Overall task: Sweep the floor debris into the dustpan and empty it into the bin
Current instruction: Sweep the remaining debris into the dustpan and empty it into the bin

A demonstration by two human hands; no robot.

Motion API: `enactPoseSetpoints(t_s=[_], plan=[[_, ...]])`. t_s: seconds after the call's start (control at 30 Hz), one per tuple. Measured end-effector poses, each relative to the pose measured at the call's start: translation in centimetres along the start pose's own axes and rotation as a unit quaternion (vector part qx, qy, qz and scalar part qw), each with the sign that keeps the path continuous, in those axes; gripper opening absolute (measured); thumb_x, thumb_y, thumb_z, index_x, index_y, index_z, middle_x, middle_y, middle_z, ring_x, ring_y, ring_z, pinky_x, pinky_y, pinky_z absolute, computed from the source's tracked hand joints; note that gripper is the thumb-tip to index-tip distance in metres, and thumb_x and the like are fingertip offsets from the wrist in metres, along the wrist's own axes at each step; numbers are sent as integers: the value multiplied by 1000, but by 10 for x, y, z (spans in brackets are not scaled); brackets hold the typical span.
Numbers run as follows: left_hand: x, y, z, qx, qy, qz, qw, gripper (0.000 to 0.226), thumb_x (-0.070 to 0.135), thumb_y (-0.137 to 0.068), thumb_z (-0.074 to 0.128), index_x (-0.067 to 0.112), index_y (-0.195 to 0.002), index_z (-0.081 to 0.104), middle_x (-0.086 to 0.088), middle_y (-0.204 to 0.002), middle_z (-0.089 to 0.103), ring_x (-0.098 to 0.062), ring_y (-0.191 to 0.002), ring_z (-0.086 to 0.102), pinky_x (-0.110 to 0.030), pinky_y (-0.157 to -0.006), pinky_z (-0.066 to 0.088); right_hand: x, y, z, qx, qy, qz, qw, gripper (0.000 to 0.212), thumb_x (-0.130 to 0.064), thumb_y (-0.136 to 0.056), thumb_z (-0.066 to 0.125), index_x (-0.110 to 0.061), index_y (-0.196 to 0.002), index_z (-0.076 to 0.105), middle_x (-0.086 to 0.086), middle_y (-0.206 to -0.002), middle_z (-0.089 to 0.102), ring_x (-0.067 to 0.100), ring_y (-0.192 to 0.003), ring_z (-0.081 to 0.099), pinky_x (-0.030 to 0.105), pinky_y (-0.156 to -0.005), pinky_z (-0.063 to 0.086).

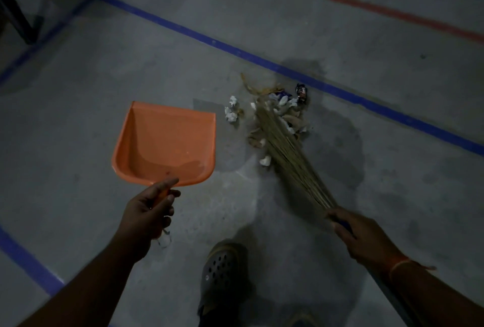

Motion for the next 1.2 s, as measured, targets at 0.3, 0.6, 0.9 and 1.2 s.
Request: enactPoseSetpoints(t_s=[0.3, 0.6, 0.9, 1.2], plan=[[-54, -22, 49, -45, -26, -57, 997, 35, 0, -97, 62, 21, -123, 72, -11, -108, 73, -18, -68, 58, -25, -48, 44, 47, -26, -67, 34, -3, 49, 998, 21, -27, -96, 55, -37, -113, 63, -1, -93, 67, 8, -52, 59, 22, -44, 49], [-66, -28, 97, -48, 16, -98, 994, 34, 3, -98, 62, 26, -120, 74, -11, -108, 73, -18, -69, 58, -31, -54, 42, 24, -71, -120, 38, -16, 48, 998, 20, -24, -95, 58, -39, -105, 64, 3, -76, 69, 25, -46, 59, 42, -46, 53], [-86, 2, 140, 5, 22, -144, 989, 33, 5, -99, 62, 30, -113, 78, -11, -105, 74, -18, -66, 60, -29, -52, 43, 47, -149, -179, -18, 53, 30, 998, 16, -32, -97, 53, -38, -109, 60, 0, -84, 69, 24, -47, 62, 26, -42, 51], [-165, 72, 250, 97, 33, -182, 978, 28, 3, -97, 63, 20, -115, 74, -7, -90, 77, -11, -57, 57, -19, -46, 40, 122, -223, -222, -129, 188, -107, 968, 16, -31, -99, 49, -40, -110, 55, -3, -83, 66, 8, -44, 59, 18, -41, 47]])
Point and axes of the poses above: each hand's wrist, its own y-axis away from the middle knuckle, its own z-axis out of the palm, x = y × z, the point moved 8 cm from there along -y, towards the middle knuckle
